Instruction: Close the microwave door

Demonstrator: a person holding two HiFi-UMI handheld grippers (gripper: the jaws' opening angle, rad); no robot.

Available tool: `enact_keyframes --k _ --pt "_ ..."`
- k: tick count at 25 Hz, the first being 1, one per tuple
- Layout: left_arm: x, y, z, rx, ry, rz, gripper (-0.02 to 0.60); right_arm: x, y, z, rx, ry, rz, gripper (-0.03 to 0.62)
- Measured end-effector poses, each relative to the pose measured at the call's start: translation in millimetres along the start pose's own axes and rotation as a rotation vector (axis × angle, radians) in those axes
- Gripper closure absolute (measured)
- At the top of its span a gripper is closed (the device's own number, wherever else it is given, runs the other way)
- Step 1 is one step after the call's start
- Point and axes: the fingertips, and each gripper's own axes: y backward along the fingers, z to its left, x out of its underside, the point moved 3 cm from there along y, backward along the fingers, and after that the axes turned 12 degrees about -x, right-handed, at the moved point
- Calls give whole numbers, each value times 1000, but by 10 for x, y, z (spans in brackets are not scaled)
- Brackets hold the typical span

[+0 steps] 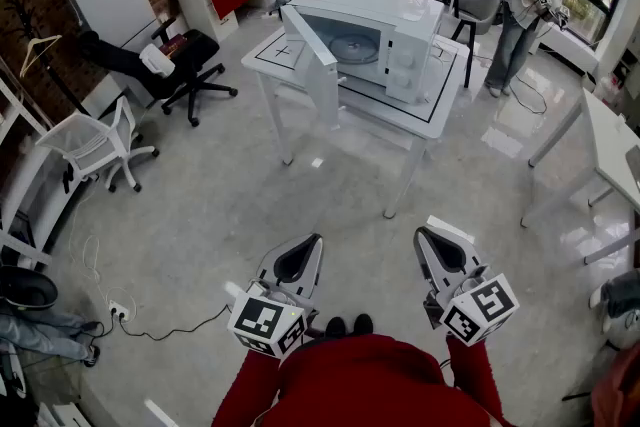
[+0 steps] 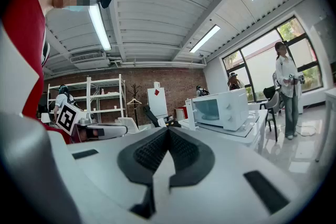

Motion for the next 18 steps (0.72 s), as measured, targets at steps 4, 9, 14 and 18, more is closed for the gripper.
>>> enact_keyframes --k 4,9,14,18 --pt "-14 3 -16 -2 -1 0 571 -16 17 -1 -1 2 2 582" --pt "-12 9 -12 -8 -4 -2 571 -12 20 1 -6 4 2 582" --pt "15 36 -25 -15 -3 -1 571 4 41 -2 -9 -1 2 581" --pt "47 50 -13 -26 -1 9 571 21 36 -1 -20 -10 -1 580"
